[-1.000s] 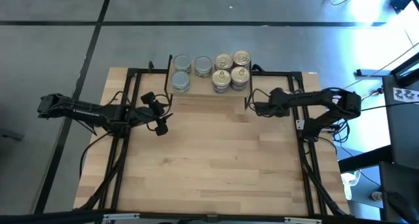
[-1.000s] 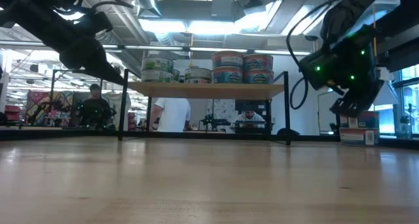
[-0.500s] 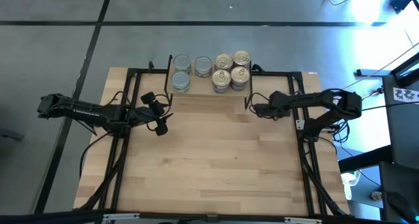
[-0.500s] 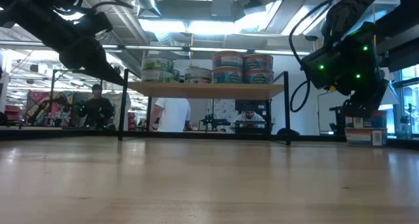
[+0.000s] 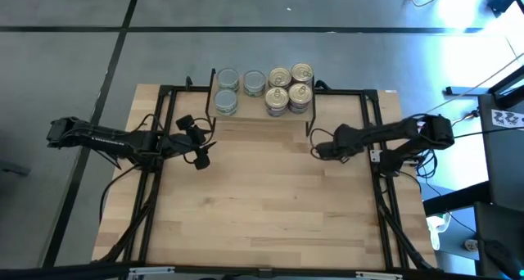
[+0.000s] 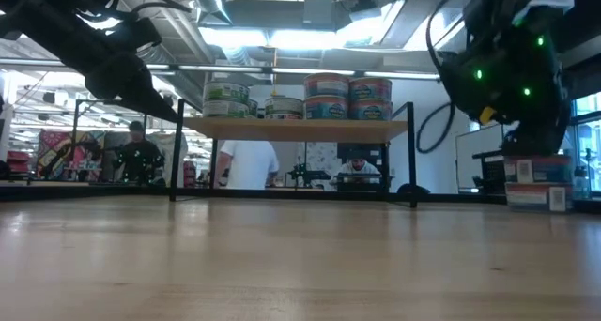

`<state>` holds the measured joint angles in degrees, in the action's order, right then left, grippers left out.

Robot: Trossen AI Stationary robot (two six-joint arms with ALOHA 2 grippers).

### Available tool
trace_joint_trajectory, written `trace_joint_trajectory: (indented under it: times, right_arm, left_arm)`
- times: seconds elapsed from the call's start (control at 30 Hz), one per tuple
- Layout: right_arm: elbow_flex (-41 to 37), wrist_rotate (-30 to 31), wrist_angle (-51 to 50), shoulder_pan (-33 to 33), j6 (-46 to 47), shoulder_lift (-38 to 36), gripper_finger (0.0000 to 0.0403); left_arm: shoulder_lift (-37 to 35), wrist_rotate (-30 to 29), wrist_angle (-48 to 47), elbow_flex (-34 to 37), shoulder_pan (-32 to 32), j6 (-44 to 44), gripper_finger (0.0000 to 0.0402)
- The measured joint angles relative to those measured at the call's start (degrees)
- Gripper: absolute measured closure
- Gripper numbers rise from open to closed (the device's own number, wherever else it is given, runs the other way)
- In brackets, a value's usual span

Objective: Stack canned seafood by type on shelf
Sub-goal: Put the blue pink tuna can on the shelf

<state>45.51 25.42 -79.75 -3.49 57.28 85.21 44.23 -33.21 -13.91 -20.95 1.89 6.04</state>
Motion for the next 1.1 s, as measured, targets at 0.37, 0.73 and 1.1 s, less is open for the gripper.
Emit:
trace_joint_trajectory:
  times: [0.37,0.73,1.1]
  right_arm:
    - [7.03,-8.66,6.39,11.22,0.98,-0.13,0.0361]
    - [7.16,-6.07,19.34,19.24,2.62,-0.04,0.0361]
    - [6.76,-8.2,47.65,19.7,-8.19,0.17,0.0361]
  left_arm:
    - [0.0,0.08,-0.02,0.0,0.0,2.23,0.0198]
    - [1.17,10.98,3.65,0.0,0.73,7.73,0.0198]
    - [17.7,12.17,24.07,-0.02,7.95,5.7,0.0198]
